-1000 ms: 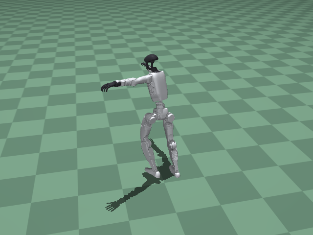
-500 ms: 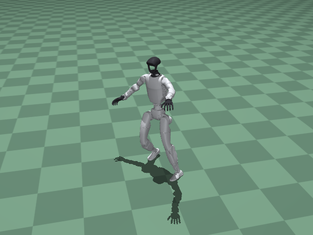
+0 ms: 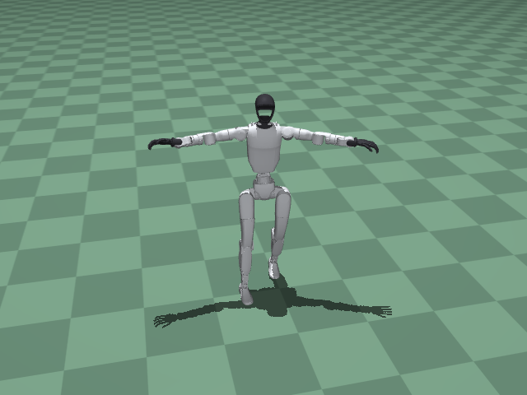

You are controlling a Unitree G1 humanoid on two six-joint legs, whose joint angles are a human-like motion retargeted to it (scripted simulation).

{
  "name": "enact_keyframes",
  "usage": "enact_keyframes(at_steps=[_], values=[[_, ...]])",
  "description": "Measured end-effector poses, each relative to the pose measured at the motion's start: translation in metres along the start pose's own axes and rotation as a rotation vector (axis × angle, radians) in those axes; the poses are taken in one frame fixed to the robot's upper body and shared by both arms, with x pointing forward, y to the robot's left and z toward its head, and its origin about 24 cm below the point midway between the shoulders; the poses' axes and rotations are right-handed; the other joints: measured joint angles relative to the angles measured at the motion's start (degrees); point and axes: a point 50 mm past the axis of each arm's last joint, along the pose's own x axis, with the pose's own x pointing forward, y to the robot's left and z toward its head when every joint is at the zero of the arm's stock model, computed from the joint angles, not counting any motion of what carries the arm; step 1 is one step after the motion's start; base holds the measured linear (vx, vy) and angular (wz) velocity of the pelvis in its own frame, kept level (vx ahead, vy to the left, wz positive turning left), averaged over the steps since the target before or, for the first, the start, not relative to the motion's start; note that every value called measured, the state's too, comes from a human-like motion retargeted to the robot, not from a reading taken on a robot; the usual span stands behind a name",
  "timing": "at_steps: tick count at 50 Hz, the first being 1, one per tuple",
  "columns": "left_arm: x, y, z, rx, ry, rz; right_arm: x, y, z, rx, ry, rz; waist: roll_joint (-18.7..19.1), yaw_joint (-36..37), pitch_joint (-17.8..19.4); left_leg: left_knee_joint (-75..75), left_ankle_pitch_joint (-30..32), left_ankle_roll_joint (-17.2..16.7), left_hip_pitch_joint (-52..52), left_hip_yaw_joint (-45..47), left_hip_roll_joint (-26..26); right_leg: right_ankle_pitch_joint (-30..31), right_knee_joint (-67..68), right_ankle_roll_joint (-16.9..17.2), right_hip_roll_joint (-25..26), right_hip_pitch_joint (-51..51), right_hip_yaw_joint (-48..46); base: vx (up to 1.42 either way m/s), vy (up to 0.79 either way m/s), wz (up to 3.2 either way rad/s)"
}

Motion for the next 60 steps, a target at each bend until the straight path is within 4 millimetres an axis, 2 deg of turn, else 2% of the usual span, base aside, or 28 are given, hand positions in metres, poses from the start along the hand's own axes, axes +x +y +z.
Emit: enact_keyframes(at_steps=[3, 5, 7, 10, 13, 15, 17, 18, 20, 22, 25, 28, 30, 32, 33, 35, 37, 39, 40, 42, 44, 47, 50, 53, 55, 56, 58, 60], values=[[0.000, 0.029, -0.028, -0.059, 0.079, 0.034, 0.006, -0.030, 0.019, 0.077, -0.015, -0.046, 4.0, 0.8, 3.3, -1.3, -8.0, 3.6, -2.7, 2.8, 5.4, -13.9, 22.7, -2.6, 0.0, -3.1, -9.1, -1.05, -0.08, 0.52], [-0.003, 0.049, -0.045, -0.066, 0.141, 0.063, 0.008, -0.052, 0.027, 0.127, -0.013, -0.083, 4.1, 1.1, 4.5, 6.9, -11.7, 6.0, -10.7, 0.8, 6.1, -22.5, 40.3, -4.7, -3.6, -5.8, -13.7, -1.03, -0.10, 0.76], [-0.005, 0.059, -0.058, -0.064, 0.197, 0.101, 0.008, -0.064, 0.027, 0.161, 0.003, -0.133, 3.2, 2.9, 4.0, 11.0, -10.4, 5.7, -17.6, 0.5, 6.2, -26.2, 50.3, -5.1, -4.1, -5.6, -12.8, -0.98, -0.12, 0.37], [-0.005, 0.048, -0.066, -0.062, 0.242, 0.119, 0.007, -0.064, 0.019, 0.181, 0.038, -0.184, 2.3, 7.6, 1.6, 1.2, 0.2, 3.4, -20.0, 1.4, 6.9, -25.0, 51.0, -2.6, 0.3, -0.5, -8.2, -0.96, -0.12, -0.18], [-0.003, 0.011, -0.069, -0.058, 0.241, 0.033, 0.007, -0.055, 0.014, 0.164, 0.042, -0.172, 4.7, 11.1, -1.2, -12.7, 17.1, 0.4, -19.8, -0.1, 9.7, -17.8, 40.1, -3.0, 5.1, 7.3, -7.6, -1.05, -0.13, -0.15], [-0.003, -0.011, -0.069, -0.057, 0.229, -0.036, 0.007, -0.052, 0.013, 0.147, 0.030, -0.158, 5.7, 12.0, -2.6, -16.0, 22.0, -3.8, -21.3, 2.3, 11.5, -12.7, 30.4, -4.4, 5.2, 12.3, -9.6, -1.14, -0.13, 0.32], [-0.002, -0.022, -0.062, -0.094, 0.201, -0.068, 0.007, -0.058, 0.018, 0.149, 0.016, -0.168, 5.0, 11.2, -2.5, -14.8, 19.0, -4.2, -22.7, 7.4, 11.6, -15.1, 19.1, -5.1, 3.1, 16.2, -11.9, -1.25, -0.13, 0.88], [-0.002, -0.024, -0.057, -0.120, 0.185, -0.075, 0.007, -0.062, 0.021, 0.154, 0.010, -0.174, 4.0, 10.4, -1.6, -11.4, 15.9, -2.9, -23.5, 9.1, 11.0, -18.6, 14.1, -5.3, 1.4, 17.6, -12.8, -1.33, -0.12, 1.13], [0.000, -0.014, -0.045, -0.154, 0.156, -0.084, 0.008, -0.070, 0.028, 0.176, 0.001, -0.165, 0.8, 8.5, 1.8, 4.9, 6.8, 0.8, -27.7, 10.8, 10.1, -26.4, 10.3, -6.3, -2.7, 17.3, -14.8, -1.37, -0.08, 1.09], [0.000, 0.001, -0.037, -0.135, 0.141, -0.093, 0.008, -0.075, 0.039, 0.191, -0.022, -0.135, -0.7, 6.5, 4.2, 26.3, -2.1, 3.9, -33.3, 9.6, 11.6, -30.9, 14.3, -8.3, -4.7, 11.8, -15.9, -1.32, 0.03, 0.75], [0.000, 0.009, -0.026, -0.099, 0.131, -0.075, 0.007, -0.075, 0.054, 0.186, -0.068, -0.138, -1.1, 2.1, 3.6, 45.5, -8.7, 5.3, -35.8, 7.1, 12.6, -27.9, 17.4, -7.9, -6.5, 2.6, -17.5, -1.21, 0.14, 0.86], [0.000, -0.004, -0.010, -0.100, 0.084, -0.063, 0.007, -0.053, 0.054, 0.153, -0.066, -0.107, -2.4, -2.1, 0.0, 43.5, -7.7, 4.9, -27.7, 6.5, 10.2, -12.8, 6.5, -5.0, -9.1, 0.0, -18.2, -1.13, 0.23, 0.66], [0.000, -0.012, 0.000, -0.097, 0.037, -0.066, 0.006, -0.034, 0.050, 0.109, -0.048, -0.057, -3.8, -2.9, -1.9, 36.1, -2.9, 4.8, -19.9, 5.1, 7.2, -2.1, -1.9, -3.4, -10.4, -0.3, -17.2, -1.16, 0.29, -0.07], [-0.001, -0.013, 0.006, -0.088, -0.006, -0.058, 0.005, -0.022, 0.048, 0.047, -0.061, -0.027, -3.9, -2.7, -2.8, 28.4, 2.1, 5.1, -13.8, 2.4, 5.5, 0.6, -5.0, -2.4, -10.6, -0.8, -17.4, -1.26, 0.31, -0.39], [-0.001, -0.011, 0.007, -0.089, -0.023, -0.044, 0.004, -0.020, 0.051, 0.018, -0.085, -0.031, -3.2, -2.4, -2.8, 24.6, 2.5, 5.0, -11.5, 1.1, 5.5, -0.9, -4.3, -2.6, -10.2, -1.0, -18.1, -1.35, 0.32, -0.48], [0.000, 0.000, 0.006, -0.100, -0.041, -0.002, 0.004, -0.024, 0.063, -0.009, -0.157, -0.059, -0.6, -1.5, -1.8, 16.9, -3.1, 3.8, -8.2, -0.2, 7.7, -6.7, 2.7, -4.0, -8.1, -1.9, -19.7, -1.42, 0.32, -0.55], [0.000, 0.019, 0.002, -0.092, -0.032, 0.037, 0.003, -0.035, 0.079, 0.002, -0.224, -0.079, 2.7, -0.1, 0.2, 12.1, -13.1, 3.0, -8.3, 0.4, 11.2, -15.4, 21.6, -5.3, -6.1, -5.6, -21.5, -1.44, 0.28, -0.57], [-0.001, 0.037, -0.005, -0.066, 0.002, 0.071, 0.002, -0.043, 0.091, 0.034, -0.250, -0.090, 2.9, 1.2, 1.6, 13.2, -18.8, 4.3, -12.8, 1.0, 11.9, -23.0, 41.1, -6.5, -7.1, -8.7, -22.3, -1.37, 0.16, -0.36], [-0.002, 0.045, -0.008, -0.053, 0.023, 0.084, 0.001, -0.045, 0.095, 0.054, -0.251, -0.093, 2.2, 1.8, 2.1, 14.9, -19.7, 5.4, -15.9, 1.3, 11.5, -26.1, 48.8, -7.1, -8.0, -9.2, -22.0, -1.31, 0.08, -0.33], [-0.002, 0.045, -0.009, -0.039, 0.054, 0.100, 0.001, -0.037, 0.094, 0.097, -0.221, -0.099, -0.1, 4.4, 1.5, 14.2, -15.0, 4.7, -21.0, 3.0, 10.2, -28.7, 54.2, -7.4, -8.2, -6.7, -19.9, -1.27, 0.03, -0.54], [-0.001, 0.027, -0.007, -0.037, 0.074, 0.092, 0.000, -0.022, 0.091, 0.143, -0.178, -0.100, -1.2, 8.3, 0.0, 5.9, -5.7, 2.6, -22.3, 5.5, 10.2, -27.1, 50.9, -6.8, -6.1, -1.4, -17.4, -1.25, -0.02, -0.99], [-0.001, -0.021, -0.004, -0.043, 0.082, 0.008, -0.002, -0.001, 0.089, 0.206, -0.139, -0.090, 0.2, 13.6, -2.7, -9.3, 9.2, 0.0, -21.7, 7.8, 12.3, -19.3, 37.2, -5.2, 0.0, 8.6, -12.2, -1.28, -0.11, -1.03], [-0.006, -0.065, -0.001, -0.043, 0.058, -0.109, -0.004, 0.004, 0.097, 0.258, -0.162, -0.092, 1.3, 15.4, -3.4, -13.4, 11.7, -3.3, -23.3, 6.0, 12.3, -14.8, 20.2, -5.8, 1.2, 17.9, -8.8, -1.40, -0.21, -0.30], [-0.007, -0.068, 0.013, -0.019, 0.010, -0.162, -0.005, -0.003, 0.112, 0.273, -0.200, -0.081, -2.4, 12.7, 0.7, 9.0, 2.2, -0.1, -30.8, 3.7, 6.9, -26.2, 9.1, -7.0, -5.0, 21.2, -12.6, -1.57, -0.23, 0.66], [-0.005, -0.051, 0.021, 0.015, -0.012, -0.159, -0.005, -0.011, 0.124, 0.269, -0.227, -0.055, -3.1, 10.3, 3.4, 33.6, -6.2, 3.3, -38.2, 5.0, 7.5, -35.0, 11.5, -8.3, -6.1, 16.6, -13.9, -1.55, -0.12, 0.68], [-0.005, -0.044, 0.021, 0.041, -0.007, -0.150, -0.006, -0.012, 0.129, 0.263, -0.241, -0.045, -2.7, 8.8, 3.8, 42.1, -8.9, 4.5, -39.9, 5.2, 8.8, -36.6, 15.4, -9.2, -5.4, 12.1, -14.2, -1.48, -0.07, 0.57], [-0.004, -0.036, 0.019, 0.071, 0.011, -0.135, -0.008, -0.006, 0.136, 0.244, -0.261, -0.028, -1.8, 4.6, 3.3, 52.8, -12.5, 5.7, -40.6, 4.9, 10.5, -35.6, 19.8, -9.6, -4.3, 4.0, -15.7, -1.38, -0.05, 0.75], [-0.004, -0.040, 0.015, 0.054, 0.027, -0.134, -0.012, 0.011, 0.138, 0.215, -0.258, 0.000, -1.4, -0.6, 1.6, 52.9, -13.7, 5.3, -35.9, 5.4, 10.9, -28.3, 16.0, -7.7, -4.2, -0.3, -18.1, -1.26, -0.02, 0.95]])
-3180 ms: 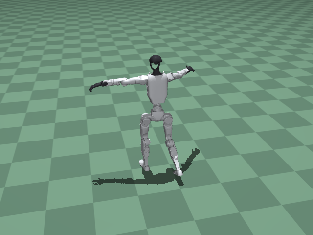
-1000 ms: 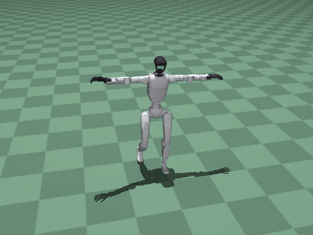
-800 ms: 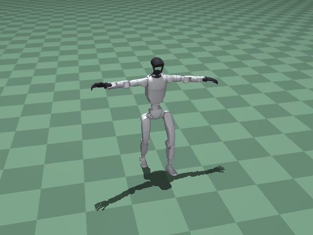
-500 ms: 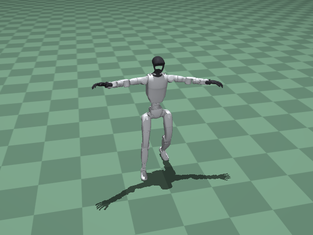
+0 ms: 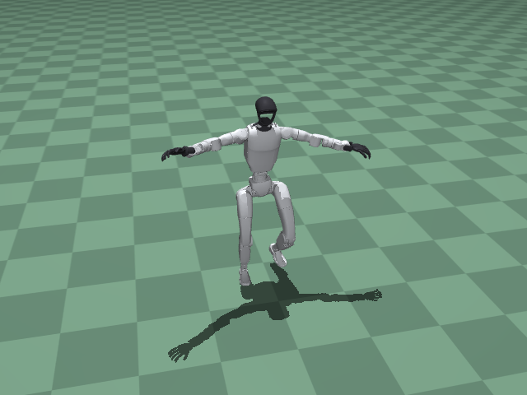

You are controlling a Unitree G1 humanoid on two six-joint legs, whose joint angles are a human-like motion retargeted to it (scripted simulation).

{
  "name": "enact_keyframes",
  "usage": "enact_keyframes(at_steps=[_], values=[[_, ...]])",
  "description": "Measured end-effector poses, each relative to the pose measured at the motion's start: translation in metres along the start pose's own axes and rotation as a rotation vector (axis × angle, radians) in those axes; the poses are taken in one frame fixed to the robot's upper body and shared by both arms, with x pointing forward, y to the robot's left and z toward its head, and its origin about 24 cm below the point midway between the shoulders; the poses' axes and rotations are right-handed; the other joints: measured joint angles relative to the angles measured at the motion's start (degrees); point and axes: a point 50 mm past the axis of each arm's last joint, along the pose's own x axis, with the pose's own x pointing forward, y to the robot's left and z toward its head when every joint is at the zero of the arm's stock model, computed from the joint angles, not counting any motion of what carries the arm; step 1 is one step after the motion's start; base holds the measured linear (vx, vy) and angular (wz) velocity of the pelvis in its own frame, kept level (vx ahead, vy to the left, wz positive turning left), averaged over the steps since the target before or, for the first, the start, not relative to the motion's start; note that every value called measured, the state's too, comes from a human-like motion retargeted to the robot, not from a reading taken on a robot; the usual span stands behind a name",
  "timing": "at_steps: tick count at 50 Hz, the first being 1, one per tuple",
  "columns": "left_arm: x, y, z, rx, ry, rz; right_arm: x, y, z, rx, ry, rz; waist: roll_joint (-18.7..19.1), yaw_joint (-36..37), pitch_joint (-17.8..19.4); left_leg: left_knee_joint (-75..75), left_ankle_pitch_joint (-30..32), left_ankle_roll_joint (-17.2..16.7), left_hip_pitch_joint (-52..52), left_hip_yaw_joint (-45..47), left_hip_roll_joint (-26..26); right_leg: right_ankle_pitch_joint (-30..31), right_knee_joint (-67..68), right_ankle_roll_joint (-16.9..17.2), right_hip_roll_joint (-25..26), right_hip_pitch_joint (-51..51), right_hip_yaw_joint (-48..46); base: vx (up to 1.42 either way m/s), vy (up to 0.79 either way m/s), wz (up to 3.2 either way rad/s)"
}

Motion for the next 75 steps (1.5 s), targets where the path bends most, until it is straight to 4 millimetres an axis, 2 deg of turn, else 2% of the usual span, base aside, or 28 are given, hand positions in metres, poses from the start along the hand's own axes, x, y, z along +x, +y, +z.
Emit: enact_keyframes(at_steps=[3, 5, 7, 9, 12, 14, 16, 19, 23, 25, 27, 28, 30, 33, 35, 38, 41, 43, 45, 48, 51, 55, 58, 62, 65, 70, 72, 75], values=[[0.001, -0.010, -0.002, -0.054, -0.010, -0.017, -0.009, 0.030, -0.021, -0.051, 0.071, 0.081, -2.0, -4.9, -2.2, -16.0, 2.8, -1.4, 15.7, 4.7, -1.6, 16.8, -14.6, 3.5, -1.3, -0.5, 0.4, -1.20, 0.06, 0.46], [0.001, -0.008, -0.006, -0.061, -0.023, -0.008, -0.015, 0.043, -0.037, -0.091, 0.112, 0.126, -2.7, -6.3, -3.5, -29.2, 11.0, -3.3, 25.4, 3.6, -4.3, 24.9, -21.8, 4.9, -1.1, -1.0, 2.9, -1.27, 0.13, -0.14], [0.002, 0.005, -0.010, -0.068, -0.040, 0.035, -0.015, 0.040, -0.043, -0.125, 0.106, 0.125, -1.3, -6.7, -4.4, -39.1, 19.0, -5.1, 31.6, -2.4, -6.3, 25.3, -23.4, 4.6, 0.7, -2.1, 5.0, -1.40, 0.16, -0.38], [0.000, 0.027, -0.014, -0.108, -0.055, 0.107, -0.010, 0.025, -0.039, -0.137, 0.060, 0.080, 1.6, -6.4, -3.8, -45.5, 17.3, -7.0, 35.3, -6.7, -5.7, 21.1, -19.7, 3.1, 3.0, -3.6, 5.6, -1.52, 0.17, -0.49], [-0.006, 0.072, -0.023, -0.144, -0.052, 0.217, 0.001, -0.014, -0.022, -0.120, 0.001, 0.016, 6.8, -5.9, -0.3, -51.6, 0.7, -7.9, 35.1, -6.1, -1.4, 8.5, 1.6, 1.9, 5.2, -10.9, 1.9, -1.57, 0.19, -0.34], [-0.013, 0.099, -0.030, -0.114, -0.022, 0.268, 0.006, -0.042, -0.018, -0.115, 0.017, -0.015, 7.2, -6.2, 2.6, -49.9, -8.3, -3.8, 30.0, -5.5, -2.0, -0.5, 21.3, 1.5, 1.5, -15.9, -0.5, -1.44, 0.16, 0.22], [-0.016, 0.111, -0.034, -0.065, 0.011, 0.293, 0.007, -0.060, -0.023, -0.117, 0.057, -0.053, 5.8, -5.3, 4.4, -43.9, -10.6, 0.4, 22.5, -5.4, -4.8, -5.4, 32.2, 0.6, -2.1, -16.3, 0.8, -1.28, 0.12, -0.07], [-0.012, 0.095, -0.032, -0.014, 0.043, 0.290, 0.005, -0.059, -0.036, -0.111, 0.114, -0.094, 4.7, 0.4, 4.2, -46.1, -2.6, -1.5, 16.3, -1.1, -5.9, -5.8, 30.2, 0.2, -1.2, -10.0, 6.0, -1.08, 0.06, -1.28], [0.000, 0.033, -0.033, -0.037, 0.066, 0.143, -0.002, -0.030, -0.057, -0.117, 0.162, -0.031, 6.7, 7.1, -0.6, -63.2, 13.7, -5.5, 15.7, 1.6, -3.7, 4.4, 9.0, 1.8, 1.2, 4.0, 4.8, -0.97, -0.06, -1.44], [0.003, 0.003, -0.036, -0.079, 0.073, 0.067, -0.004, -0.024, -0.064, -0.145, 0.166, -0.006, 7.2, 8.5, -3.3, -66.1, 15.4, -7.2, 14.5, 0.9, -3.8, 10.3, -0.6, 3.2, 0.2, 9.5, 1.2, -1.02, -0.15, -0.73], [0.004, -0.010, -0.036, -0.094, 0.063, 0.035, -0.004, -0.026, -0.067, -0.176, 0.163, 0.004, 6.0, 8.7, -4.6, -61.8, 12.7, -5.8, 13.4, 2.3, -5.0, 16.4, -5.8, 4.2, -2.4, 12.8, -2.4, -1.07, -0.19, -0.26], [0.004, -0.010, -0.035, -0.085, 0.052, 0.027, -0.004, -0.029, -0.068, -0.188, 0.165, 0.013, 4.7, 8.3, -4.9, -56.6, 10.2, -4.2, 12.3, 3.9, -5.8, 18.5, -7.6, 4.4, -4.3, 14.1, -4.4, -1.10, -0.23, 0.12], [0.003, 0.005, -0.032, -0.043, 0.029, 0.019, -0.003, -0.037, -0.070, -0.195, 0.174, 0.044, 1.6, 6.5, -4.8, -38.9, 3.0, -1.3, 8.0, 7.9, -6.0, 15.6, -12.0, 5.1, -7.8, 16.4, -8.5, -1.10, -0.26, 0.46], [-0.001, 0.045, -0.036, 0.017, 0.044, 0.035, -0.001, -0.056, -0.067, -0.183, 0.177, 0.076, 0.5, 2.0, -3.7, -13.2, -5.8, -0.4, 3.2, 9.7, -1.4, 0.2, -18.5, 6.5, -6.8, 16.2, -9.6, -1.05, -0.23, 0.49], [-0.004, 0.058, -0.047, 0.014, 0.097, 0.047, 0.000, -0.065, -0.066, -0.184, 0.174, 0.050, 1.5, -0.9, -3.5, -8.9, -8.0, -0.6, 5.0, 8.7, 0.1, -4.4, -17.9, 6.2, -5.2, 12.3, -8.5, -0.89, -0.10, 0.00], [-0.002, 0.045, -0.056, -0.074, 0.159, 0.057, -0.004, -0.062, -0.083, -0.206, 0.213, -0.035, 3.9, -5.2, -3.8, -22.8, -4.2, -2.3, 14.3, 6.9, -0.9, 0.4, -15.0, 6.3, -3.2, 5.2, -6.0, -0.71, 0.01, -0.21], [0.001, 0.022, -0.051, -0.157, 0.130, 0.082, -0.016, -0.049, -0.115, -0.224, 0.292, -0.066, 6.7, -10.1, -3.9, -43.3, 9.3, -5.2, 23.8, -1.2, -2.9, 9.2, -17.0, 5.7, 0.9, 1.7, 0.3, -0.65, 0.05, -0.08], [0.002, 0.019, -0.043, -0.192, 0.070, 0.133, -0.024, -0.043, -0.135, -0.218, 0.324, -0.073, 8.3, -12.8, -3.1, -53.7, 15.2, -6.8, 28.7, -7.8, -2.2, 10.8, -16.6, 4.6, 4.6, -0.2, 6.1, -0.72, 0.04, -0.29], [0.001, 0.029, -0.032, -0.198, -0.002, 0.200, -0.030, -0.042, -0.148, -0.200, 0.329, -0.080, 9.8, -14.9, -1.1, -59.5, 14.3, -9.4, 31.6, -10.6, 0.6, 7.7, -12.1, 3.7, 7.3, -2.3, 6.5, -0.78, 0.04, -0.54], [-0.004, 0.055, -0.015, -0.097, -0.083, 0.262, -0.032, -0.050, -0.155, -0.171, 0.332, -0.073, 12.0, -17.3, 2.3, -63.7, 3.7, -12.2, 31.4, -7.0, 4.8, -1.9, 5.6, 1.9, 6.1, -9.2, -4.0, -0.81, 0.08, -0.56], [-0.008, 0.069, 0.003, 0.041, -0.096, 0.265, -0.034, -0.064, -0.162, -0.107, 0.375, -0.101, 11.6, -19.1, 4.2, -64.1, -5.6, -8.9, 27.8, -2.3, 3.5, -9.0, 21.8, -0.3, 0.4, -16.2, -8.9, -0.68, 0.05, -0.52], [-0.009, 0.049, 0.030, 0.068, -0.093, 0.188, -0.045, -0.049, -0.182, -0.034, 0.455, -0.089, 8.3, -17.5, 3.6, -60.0, -5.2, -6.6, 24.7, 4.4, 0.4, -8.2, 14.7, 0.9, -1.0, -12.7, -8.0, -0.25, -0.05, -1.47], [-0.007, 0.015, 0.037, 0.014, -0.088, 0.077, -0.056, -0.025, -0.196, -0.040, 0.506, 0.009, 6.0, -14.9, 0.0, -58.3, -0.1, -9.8, 26.1, 12.4, -0.2, -2.5, -3.0, 5.3, 0.0, -3.9, -11.3, 0.12, -0.11, -2.54], [-0.002, -0.027, 0.014, -0.046, -0.030, -0.038, -0.064, -0.010, -0.203, -0.062, 0.538, 0.065, 2.9, -10.4, -6.0, -55.6, 7.5, -9.7, 28.9, 22.0, -1.2, 9.1, -17.7, 6.1, 1.6, 3.6, -13.5, 0.23, -0.19, -3.34], [0.002, -0.043, -0.017, -0.079, 0.030, -0.065, -0.064, -0.013, -0.204, -0.095, 0.532, 0.057, -0.6, -8.6, -7.9, -40.0, 9.5, -2.8, 25.9, 21.6, -1.7, 15.8, -21.5, 5.4, 0.5, 8.0, -9.7, 0.24, -0.18, -3.04], [0.004, -0.034, -0.053, -0.048, 0.097, -0.071, -0.048, -0.045, -0.188, -0.118, 0.480, 0.003, -0.1, -5.4, -1.1, 3.0, 5.8, -0.9, 12.2, 7.3, 3.2, 0.3, -16.0, -0.2, 1.6, 12.6, 4.2, 0.16, -0.08, -2.72], [0.004, -0.028, -0.061, -0.007, 0.123, -0.084, -0.041, -0.056, -0.177, -0.093, 0.460, -0.015, 1.0, -3.5, 2.1, 10.1, -0.2, -0.1, 10.4, 4.0, 4.5, -5.5, -7.3, -2.8, 2.7, 10.3, 10.3, 0.15, 0.15, -2.79], [0.004, -0.027, -0.063, 0.050, 0.119, -0.085, -0.037, -0.062, -0.169, -0.109, 0.422, -0.033, 1.6, -3.1, 1.8, 12.1, -5.5, 1.9, 5.9, -1.3, 4.3, -6.6, -2.6, -2.7, 2.3, 7.6, 17.0, 0.20, 0.28, -2.10]])
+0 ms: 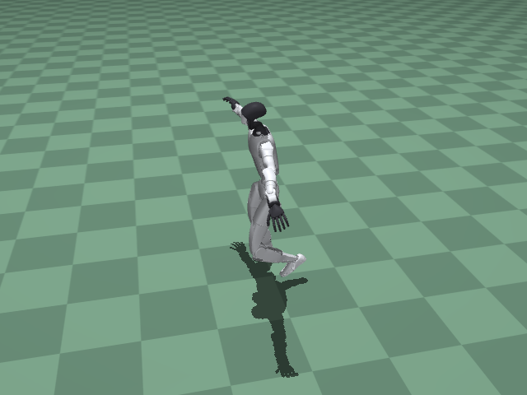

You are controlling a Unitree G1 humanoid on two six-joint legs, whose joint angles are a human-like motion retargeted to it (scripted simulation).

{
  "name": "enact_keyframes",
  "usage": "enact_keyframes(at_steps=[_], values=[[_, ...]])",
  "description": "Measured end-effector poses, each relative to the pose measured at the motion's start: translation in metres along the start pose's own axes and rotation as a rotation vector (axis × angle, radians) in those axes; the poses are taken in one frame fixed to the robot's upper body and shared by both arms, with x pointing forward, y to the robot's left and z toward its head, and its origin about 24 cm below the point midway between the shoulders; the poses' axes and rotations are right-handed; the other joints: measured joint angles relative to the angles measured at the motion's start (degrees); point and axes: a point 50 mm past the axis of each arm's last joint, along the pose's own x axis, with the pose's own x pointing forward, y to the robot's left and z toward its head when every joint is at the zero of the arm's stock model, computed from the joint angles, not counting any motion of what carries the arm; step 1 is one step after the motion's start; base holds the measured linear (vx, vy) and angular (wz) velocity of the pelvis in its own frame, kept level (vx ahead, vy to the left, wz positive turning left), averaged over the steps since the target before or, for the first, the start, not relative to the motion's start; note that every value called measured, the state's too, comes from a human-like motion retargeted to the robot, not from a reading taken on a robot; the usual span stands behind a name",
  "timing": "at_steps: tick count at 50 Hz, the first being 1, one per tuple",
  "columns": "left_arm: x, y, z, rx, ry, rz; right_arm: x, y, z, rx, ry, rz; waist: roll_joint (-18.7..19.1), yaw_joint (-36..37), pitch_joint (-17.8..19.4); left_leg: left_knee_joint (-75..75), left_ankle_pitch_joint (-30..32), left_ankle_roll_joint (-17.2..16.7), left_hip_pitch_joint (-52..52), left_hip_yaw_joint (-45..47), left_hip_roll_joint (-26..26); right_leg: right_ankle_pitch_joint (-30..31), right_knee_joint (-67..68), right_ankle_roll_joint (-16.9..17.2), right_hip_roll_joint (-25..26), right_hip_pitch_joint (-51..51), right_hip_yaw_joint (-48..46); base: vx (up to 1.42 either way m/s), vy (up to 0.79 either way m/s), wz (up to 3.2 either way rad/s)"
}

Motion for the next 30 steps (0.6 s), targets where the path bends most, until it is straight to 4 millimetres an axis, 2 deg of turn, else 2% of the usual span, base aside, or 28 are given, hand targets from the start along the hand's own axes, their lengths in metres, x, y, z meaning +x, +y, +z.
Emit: enact_keyframes(at_steps=[2, 4, 6, 8, 10, 12, 14, 16, 18, 19, 20, 22, 25, 27, 28, 30], values=[[0.000, -0.007, 0.008, -0.042, -0.028, 0.020, -0.001, 0.005, -0.005, -0.011, 0.009, -0.015, -0.4, -0.6, -2.8, -7.5, -2.3, 1.2, -1.3, -3.1, -2.3, 5.7, -5.4, 3.1, -2.5, 0.6, 3.0, 0.26, 0.41, -1.62], [-0.001, -0.017, 0.019, -0.108, -0.060, 0.040, -0.004, 0.018, -0.017, -0.034, 0.038, -0.013, -1.1, -0.2, -5.6, -20.2, -0.8, 1.2, 0.0, -6.4, -5.8, 15.0, -12.0, 6.0, -5.3, 1.3, 6.6, 0.24, 0.51, -1.96], [-0.003, -0.026, 0.028, -0.159, -0.090, 0.054, -0.008, 0.034, -0.031, -0.068, 0.067, 0.015, -1.5, 1.5, -7.4, -34.2, 3.1, -0.6, 3.2, -10.8, -9.2, 24.8, -16.3, 8.5, -7.2, 1.1, 9.0, 0.16, 0.56, -2.55], [-0.003, -0.028, 0.033, -0.179, -0.114, 0.066, -0.014, 0.052, -0.040, -0.104, 0.076, 0.061, -1.4, 3.8, -7.9, -46.6, 7.1, -3.3, 7.0, -13.5, -10.4, 32.0, -17.5, 10.4, -8.4, 0.0, 4.8, 0.05, 0.60, -2.99], [-0.004, -0.021, 0.035, -0.170, -0.127, 0.081, -0.018, 0.068, -0.038, -0.131, 0.060, 0.117, -0.2, 6.2, -7.6, -55.7, 11.5, -5.3, 10.7, -11.5, -8.4, 32.7, -14.9, 10.2, -9.3, -1.2, -6.4, -0.07, 0.63, -3.08], [-0.004, 0.000, 0.030, -0.130, -0.130, 0.102, -0.020, 0.081, -0.025, -0.142, 0.015, 0.180, 1.7, 7.9, -6.3, -59.5, 12.4, -6.5, 14.0, -6.5, -5.7, 26.9, -5.3, 7.9, -9.0, -2.9, -14.2, -0.18, 0.65, -2.86], [-0.005, 0.029, 0.019, -0.074, -0.115, 0.118, -0.021, 0.090, -0.001, -0.138, -0.043, 0.244, 2.8, 8.7, -4.4, -58.5, 9.4, -6.3, 15.7, -0.4, -4.5, 18.6, 12.5, 5.2, -8.1, -7.2, -14.9, -0.27, 0.63, -2.54], [-0.008, 0.055, 0.007, -0.035, -0.078, 0.140, -0.021, 0.089, 0.022, -0.119, -0.089, 0.267, 2.8, 9.6, -3.4, -54.6, 6.5, -4.8, 14.2, 5.7, -4.7, 11.8, 30.8, 2.9, -8.3, -12.0, -15.0, -0.33, 0.59, -2.29], [-0.011, 0.073, -0.002, -0.035, -0.040, 0.169, -0.019, 0.083, 0.039, -0.090, -0.121, 0.243, 2.4, 11.4, -3.0, -52.9, 6.4, -3.9, 12.6, 11.1, -5.7, 8.1, 43.5, 1.6, -9.1, -14.3, -16.2, -0.37, 0.58, -2.25], [-0.012, 0.078, -0.005, -0.038, -0.027, 0.180, -0.019, 0.079, 0.045, -0.082, -0.132, 0.227, 2.4, 12.6, -3.1, -54.4, 7.7, -3.8, 12.6, 13.3, -6.4, 8.1, 46.3, 1.6, -8.5, -13.8, -16.8, -0.38, 0.58, -2.25], [-0.012, 0.080, -0.006, -0.042, -0.018, 0.189, -0.018, 0.077, 0.050, -0.079, -0.143, 0.211, 2.5, 13.9, -3.4, -56.8, 9.5, -3.7, 12.9, 15.2, -7.3, 8.9, 48.0, 1.9, -7.5, -12.8, -17.2, -0.40, 0.58, -2.14], [-0.011, 0.075, -0.006, -0.041, -0.017, 0.186, -0.018, 0.076, 0.054, -0.092, -0.156, 0.192, 3.8, 15.9, -5.4, -64.0, 16.2, -3.3, 14.4, 17.4, -8.4, 13.7, 44.2, 4.7, -2.2, -8.3, -18.0, -0.45, 0.53, -1.85], [-0.006, 0.052, -0.005, -0.017, -0.035, 0.158, -0.019, 0.078, 0.051, -0.132, -0.167, 0.180, 6.7, 17.0, -9.2, -71.4, 31.0, -4.1, 13.6, 15.4, -8.7, 22.9, 29.5, 10.7, 8.6, -0.1, -17.5, -0.60, 0.45, -1.19], [-0.003, 0.035, -0.004, 0.006, -0.055, 0.133, -0.018, 0.077, 0.046, -0.172, -0.176, 0.182, 8.1, 17.2, -10.6, -73.9, 40.9, -5.9, 11.3, 5.6, -9.8, 31.8, 16.3, 13.4, 13.6, 5.6, -15.1, -0.75, 0.43, -0.90], [-0.002, 0.028, -0.004, 0.013, -0.065, 0.121, -0.017, 0.075, 0.044, -0.190, -0.182, 0.185, 8.2, 17.6, -10.7, -74.3, 43.3, -6.6, 10.3, -0.7, -11.0, 35.9, 9.9, 13.6, 14.4, 8.5, -13.5, -0.82, 0.44, -1.05], [-0.001, 0.019, -0.003, 0.003, -0.080, 0.098, -0.015, 0.069, 0.043, -0.202, -0.188, 0.182, 6.7, 18.6, -8.8, -71.6, 40.6, -6.6, 8.7, -8.6, -13.6, 37.0, -0.8, 11.4, 12.0, 13.9, -11.2, -0.89, 0.40, -1.21]])
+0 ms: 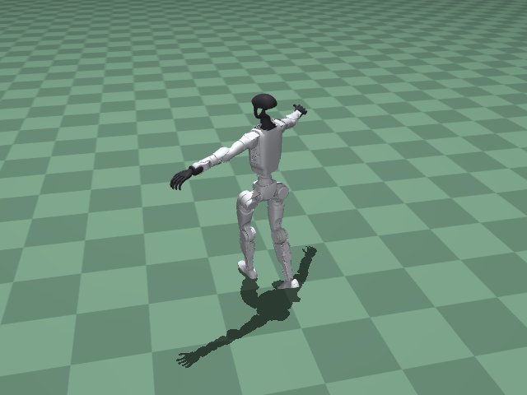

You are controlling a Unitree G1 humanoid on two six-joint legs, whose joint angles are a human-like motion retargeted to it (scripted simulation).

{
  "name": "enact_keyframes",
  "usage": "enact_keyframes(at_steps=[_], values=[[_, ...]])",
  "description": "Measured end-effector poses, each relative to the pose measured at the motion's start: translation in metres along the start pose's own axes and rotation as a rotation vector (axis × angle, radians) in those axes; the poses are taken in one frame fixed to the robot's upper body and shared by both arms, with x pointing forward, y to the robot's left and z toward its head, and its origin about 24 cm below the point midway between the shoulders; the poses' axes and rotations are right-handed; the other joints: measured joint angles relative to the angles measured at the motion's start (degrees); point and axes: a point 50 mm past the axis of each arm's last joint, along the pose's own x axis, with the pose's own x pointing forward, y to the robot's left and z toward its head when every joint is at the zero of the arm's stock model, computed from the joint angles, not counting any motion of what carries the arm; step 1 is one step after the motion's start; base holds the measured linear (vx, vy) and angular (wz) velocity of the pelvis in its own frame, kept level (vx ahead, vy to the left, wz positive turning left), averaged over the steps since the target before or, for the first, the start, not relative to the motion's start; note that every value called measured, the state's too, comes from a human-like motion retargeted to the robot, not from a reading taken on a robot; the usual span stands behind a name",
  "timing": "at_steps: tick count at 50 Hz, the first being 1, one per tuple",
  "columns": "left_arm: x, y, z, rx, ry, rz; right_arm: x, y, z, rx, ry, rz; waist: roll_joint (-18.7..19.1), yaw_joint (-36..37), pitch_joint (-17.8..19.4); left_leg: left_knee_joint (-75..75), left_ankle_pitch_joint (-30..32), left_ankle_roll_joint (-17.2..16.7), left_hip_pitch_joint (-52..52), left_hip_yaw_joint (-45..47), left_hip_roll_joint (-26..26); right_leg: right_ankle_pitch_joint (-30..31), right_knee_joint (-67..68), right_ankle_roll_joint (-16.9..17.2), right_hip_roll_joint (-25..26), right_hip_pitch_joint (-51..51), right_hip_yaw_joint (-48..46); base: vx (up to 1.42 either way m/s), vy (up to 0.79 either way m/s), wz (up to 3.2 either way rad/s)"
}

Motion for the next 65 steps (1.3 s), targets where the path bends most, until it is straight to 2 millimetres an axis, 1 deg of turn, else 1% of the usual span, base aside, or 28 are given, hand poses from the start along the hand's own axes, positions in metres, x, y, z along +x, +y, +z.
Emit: enact_keyframes(at_steps=[2, 5, 7, 9, 11, 13, 15, 17, 19, 20, 22, 25, 28, 31, 33, 36, 38, 40, 42, 45, 47, 49, 51, 55, 57, 60, 62, 65], values=[[0.000, 0.004, 0.004, -0.022, -0.006, -0.027, 0.002, -0.010, 0.005, 0.024, 0.004, 0.003, -3.7, 1.0, 4.3, 12.3, -9.4, 1.8, -3.7, 3.1, -1.2, -10.6, -4.9, -3.5, -6.2, 2.7, 0.3, -0.97, 0.32, -1.37], [-0.002, 0.023, 0.005, 0.011, -0.007, -0.069, 0.004, -0.026, 0.021, 0.072, -0.016, 0.022, -8.5, 1.3, 9.1, 38.1, -21.3, 5.3, -11.7, 9.5, 3.0, -26.4, -6.1, -7.8, -13.0, 0.1, -0.7, -1.01, 0.24, -1.27], [-0.003, 0.034, 0.004, 0.046, 0.012, -0.057, 0.004, -0.034, 0.035, 0.123, -0.051, -0.005, -9.4, -0.5, 9.5, 50.3, -26.5, 7.0, -14.7, 8.3, 6.4, -30.6, -2.3, -10.3, -13.8, -6.6, 0.8, -0.97, 0.26, -0.78], [-0.003, 0.035, 0.006, 0.040, 0.024, -0.019, 0.004, -0.035, 0.046, 0.180, -0.071, -0.052, -10.0, -4.0, 8.2, 55.1, -28.9, 7.7, -14.2, 6.1, 7.8, -29.4, 0.1, -9.9, -14.6, -13.0, 2.2, -0.88, 0.27, -0.09], [-0.002, 0.029, 0.014, 0.005, 0.006, 0.007, 0.003, -0.024, 0.050, 0.220, -0.064, -0.069, -10.5, -8.7, 6.3, 53.1, -28.6, 7.8, -10.3, 4.9, 8.5, -23.5, -3.3, -7.7, -16.0, -15.7, 2.3, -0.81, 0.27, 0.56], [-0.002, 0.020, 0.025, -0.030, -0.023, 0.007, 0.002, -0.004, 0.047, 0.226, -0.032, -0.044, -11.1, -13.3, 4.1, 46.7, -25.9, 7.3, -4.9, 3.6, 8.1, -14.9, -9.7, -6.3, -17.7, -16.5, 2.3, -0.81, 0.32, 0.66], [-0.002, 0.014, 0.034, -0.045, -0.049, -0.002, 0.000, 0.018, 0.040, 0.200, 0.010, 0.006, -11.9, -16.5, 1.9, 38.5, -21.0, 5.4, 0.6, -0.3, 4.9, -5.8, -15.5, -5.4, -19.5, -17.8, 2.9, -0.85, 0.40, 0.21], [-0.003, 0.016, 0.040, -0.040, -0.067, 0.002, -0.003, 0.033, 0.035, 0.159, 0.029, 0.053, -12.1, -17.8, 0.9, 30.5, -17.5, 2.8, 6.1, -4.0, 1.6, -0.9, -17.8, -3.9, -21.2, -19.7, -0.5, -0.89, 0.45, -0.36], [-0.004, 0.026, 0.042, -0.039, -0.081, 0.030, -0.003, 0.037, 0.039, 0.132, 0.007, 0.065, -10.5, -17.6, 1.2, 22.3, -19.8, 1.2, 11.2, -2.3, 2.6, -3.5, -15.4, -3.7, -21.6, -21.3, -7.9, -0.97, 0.48, -0.82], [-0.005, 0.034, 0.043, -0.042, -0.086, 0.052, -0.003, 0.036, 0.044, 0.126, -0.017, 0.061, -9.2, -17.1, 2.1, 18.0, -22.8, 0.9, 13.8, -0.1, 4.1, -7.0, -12.3, -4.4, -21.2, -21.8, -11.7, -1.03, 0.47, -1.19], [-0.007, 0.057, 0.038, -0.030, -0.082, 0.091, -0.002, 0.025, 0.062, 0.125, -0.080, 0.046, -5.9, -14.9, 5.0, 13.0, -31.5, 2.2, 16.9, 5.1, 7.2, -18.0, 6.1, -6.9, -19.6, -25.9, -12.5, -1.07, 0.42, -1.39], [-0.013, 0.097, 0.016, -0.011, -0.018, 0.142, -0.002, 0.006, 0.089, 0.132, -0.145, 0.031, -6.2, -12.5, 7.9, 21.4, -41.3, 8.1, 10.2, 8.6, 6.7, -29.7, 37.9, -9.3, -19.2, -34.1, -6.7, -1.06, 0.26, -1.15], [-0.018, 0.115, -0.004, -0.043, 0.065, 0.175, -0.003, -0.004, 0.105, 0.138, -0.181, 0.001, -7.9, -9.0, 8.3, 30.9, -40.9, 9.3, 0.3, 12.7, 6.9, -34.2, 52.5, -11.3, -19.1, -33.9, -3.8, -0.97, 0.11, -1.11], [-0.016, 0.106, -0.011, -0.105, 0.112, 0.168, -0.004, 0.002, 0.109, 0.167, -0.170, 0.001, -8.7, -4.5, 6.0, 22.7, -33.7, 7.3, -1.0, 16.2, 7.4, -32.2, 49.5, -9.5, -16.1, -26.2, -0.9, -0.86, 0.00, -1.26], [-0.012, 0.089, -0.011, -0.144, 0.121, 0.138, -0.004, 0.011, 0.105, 0.191, -0.139, 0.017, -8.8, -2.1, 3.4, 12.4, -25.0, 5.5, -0.1, 17.2, 7.7, -29.2, 41.1, -7.7, -13.8, -20.2, 0.6, -0.91, -0.13, -1.02], [-0.005, 0.055, -0.008, -0.160, 0.102, 0.072, -0.004, 0.016, 0.092, 0.179, -0.118, 0.020, -7.0, 0.1, 0.2, -1.2, -8.3, 2.5, -0.1, 16.9, 9.6, -21.8, 24.9, -7.2, -10.8, -12.4, 1.4, -1.03, -0.22, -0.62], [-0.003, 0.039, -0.006, -0.153, 0.076, 0.040, -0.002, 0.011, 0.087, 0.150, -0.136, -0.005, -5.7, 0.5, 0.0, -5.5, -2.4, -0.6, -1.2, 15.2, 10.5, -16.8, 13.8, -7.3, -9.6, -7.5, 2.3, -1.14, -0.25, -0.18], [-0.002, 0.032, -0.003, -0.158, 0.051, 0.032, -0.001, -0.004, 0.087, 0.147, -0.155, -0.055, -5.5, -0.3, 1.9, -4.0, -5.0, -2.1, -2.8, 13.0, 9.5, -18.4, 3.8, -7.4, -10.5, -3.2, 2.7, -1.22, -0.25, 0.29], [-0.003, 0.040, 0.002, -0.174, 0.039, 0.045, 0.000, -0.024, 0.093, 0.180, -0.159, -0.101, -6.9, -2.7, 5.9, 8.5, -12.6, -0.9, -6.4, 11.9, 7.5, -26.8, -1.3, -7.5, -13.1, -1.5, 1.2, -1.26, -0.24, 0.66], [-0.006, 0.064, 0.004, -0.175, 0.048, 0.076, -0.002, -0.048, 0.109, 0.226, -0.172, -0.134, -7.3, -6.1, 10.9, 35.2, -25.0, 2.7, -11.9, 11.3, 8.6, -36.8, 3.9, -9.0, -13.8, -6.6, -0.4, -1.21, -0.18, 0.33], [-0.008, 0.073, 0.005, -0.159, 0.060, 0.098, -0.004, -0.049, 0.119, 0.227, -0.194, -0.143, -7.2, -8.3, 11.2, 45.8, -30.2, 4.8, -11.8, 10.8, 9.9, -37.3, 10.1, -9.6, -13.0, -13.5, -0.7, -1.12, -0.15, 0.07], [-0.008, 0.072, 0.009, -0.149, 0.055, 0.109, -0.005, -0.042, 0.125, 0.215, -0.203, -0.140, -7.4, -11.5, 9.3, 49.5, -32.2, 5.7, -9.4, 9.9, 9.5, -33.3, 8.9, -8.6, -12.6, -17.9, -1.4, -1.04, -0.14, 0.45], [-0.006, 0.061, 0.017, -0.144, 0.031, 0.100, -0.005, -0.030, 0.123, 0.195, -0.183, -0.122, -7.6, -15.1, 6.6, 47.3, -31.1, 5.8, -4.9, 9.0, 7.7, -24.9, 0.6, -6.8, -12.9, -18.9, -2.4, -1.01, -0.10, 0.80], [-0.004, 0.038, 0.026, -0.130, -0.015, 0.058, -0.004, 0.008, 0.102, 0.151, -0.096, -0.035, -9.6, -20.1, 1.0, 32.3, -20.3, 3.4, 6.3, 4.6, 0.1, -2.2, -17.6, -3.4, -15.0, -19.8, -2.4, -1.07, 0.00, 0.45], [-0.004, 0.039, 0.024, -0.107, -0.023, 0.052, -0.005, 0.021, 0.098, 0.138, -0.091, -0.005, -9.7, -20.5, -0.5, 23.5, -17.0, 1.8, 11.5, 2.0, -2.2, -0.9, -18.9, -3.0, -15.0, -21.1, -3.2, -1.16, 0.04, -0.31], [-0.005, 0.054, 0.019, -0.097, -0.032, 0.079, -0.007, 0.018, 0.109, 0.171, -0.152, -0.043, -6.4, -19.1, 1.0, 11.9, -22.7, 0.2, 18.0, 5.3, 1.2, -11.3, -8.9, -6.0, -12.1, -21.7, -3.3, -1.25, 0.04, -0.64], [-0.007, 0.070, 0.012, -0.071, -0.019, 0.106, -0.007, 0.001, 0.124, 0.203, -0.204, -0.073, -3.2, -18.1, 3.1, 8.5, -30.4, 0.6, 18.2, 8.6, 5.2, -20.0, 9.2, -7.5, -10.3, -24.4, -4.3, -1.27, 0.03, -0.46], [-0.012, 0.093, 0.002, -0.042, 0.034, 0.176, -0.009, -0.024, 0.140, 0.248, -0.239, -0.130, -2.7, -17.3, 5.8, 11.7, -37.1, 5.1, 11.9, 8.8, 5.8, -29.3, 34.8, -8.2, -13.1, -26.6, -4.6, -1.21, -0.03, -0.04]])
